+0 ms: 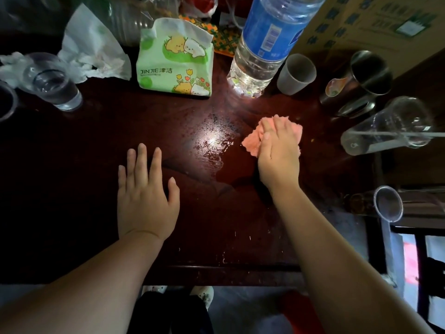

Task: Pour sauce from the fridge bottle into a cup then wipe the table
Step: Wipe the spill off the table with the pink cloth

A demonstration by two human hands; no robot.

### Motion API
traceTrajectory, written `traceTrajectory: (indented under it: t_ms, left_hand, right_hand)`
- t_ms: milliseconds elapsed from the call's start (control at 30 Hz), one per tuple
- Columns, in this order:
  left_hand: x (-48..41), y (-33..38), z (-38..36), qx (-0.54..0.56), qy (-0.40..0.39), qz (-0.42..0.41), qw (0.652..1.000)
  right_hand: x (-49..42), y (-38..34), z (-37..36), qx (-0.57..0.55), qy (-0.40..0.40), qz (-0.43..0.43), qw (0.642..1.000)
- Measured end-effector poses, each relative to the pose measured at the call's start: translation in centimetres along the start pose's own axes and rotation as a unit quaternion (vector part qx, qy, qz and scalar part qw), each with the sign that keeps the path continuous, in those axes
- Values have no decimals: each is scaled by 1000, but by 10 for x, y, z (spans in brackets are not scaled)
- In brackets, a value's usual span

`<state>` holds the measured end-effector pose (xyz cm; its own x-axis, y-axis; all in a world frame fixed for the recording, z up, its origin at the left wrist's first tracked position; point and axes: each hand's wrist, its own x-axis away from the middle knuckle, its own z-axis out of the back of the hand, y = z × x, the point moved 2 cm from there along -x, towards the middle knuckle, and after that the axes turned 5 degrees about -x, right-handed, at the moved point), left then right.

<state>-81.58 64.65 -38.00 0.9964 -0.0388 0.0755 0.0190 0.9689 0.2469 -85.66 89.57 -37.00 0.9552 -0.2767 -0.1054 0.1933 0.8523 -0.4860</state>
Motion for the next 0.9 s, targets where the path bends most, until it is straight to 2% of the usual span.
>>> traceTrajectory:
  t_ms: [233, 333, 400, 467, 500, 567, 600, 667, 800, 900]
  left_hand:
    - [0, 0, 0, -12, -6, -2, 1000]
    - [0, 0, 0, -16, -9, -2, 1000]
    - [0, 1, 0, -16, -10, -2, 1000]
    - [-1, 1, 0, -13, -7, -2, 1000]
    - [-1, 1, 0, -13, -4, -2, 1000]
    - [-1, 0, 0, -11, -2, -2, 1000]
    - [0, 0, 0, -9, -4, -1, 1000]
    - [0, 1, 0, -10, -5, -5, 1000]
    - [0, 1, 1, -6, 0, -6, 1000]
    - [1, 2, 1, -12, 5, -12, 1000]
  right_hand:
    - [-10, -1, -1, 14, -125, 199, 972]
    - [-12, 4, 0, 40, -169, 240, 955]
    - [-12, 3, 2, 54, -166, 239, 955]
    - [-9, -6, 7, 38, -103, 152, 982]
    - [-4, -10, 11, 0, -50, 69, 996]
    - [16, -16, 25, -112, 50, -85, 989]
    - [32, -15, 31, -148, 77, -125, 978]
    - [71, -6, 40, -110, 78, -158, 978]
    - [139, 24, 40, 68, 19, -185, 980]
    - [159, 36, 39, 97, -3, -222, 970]
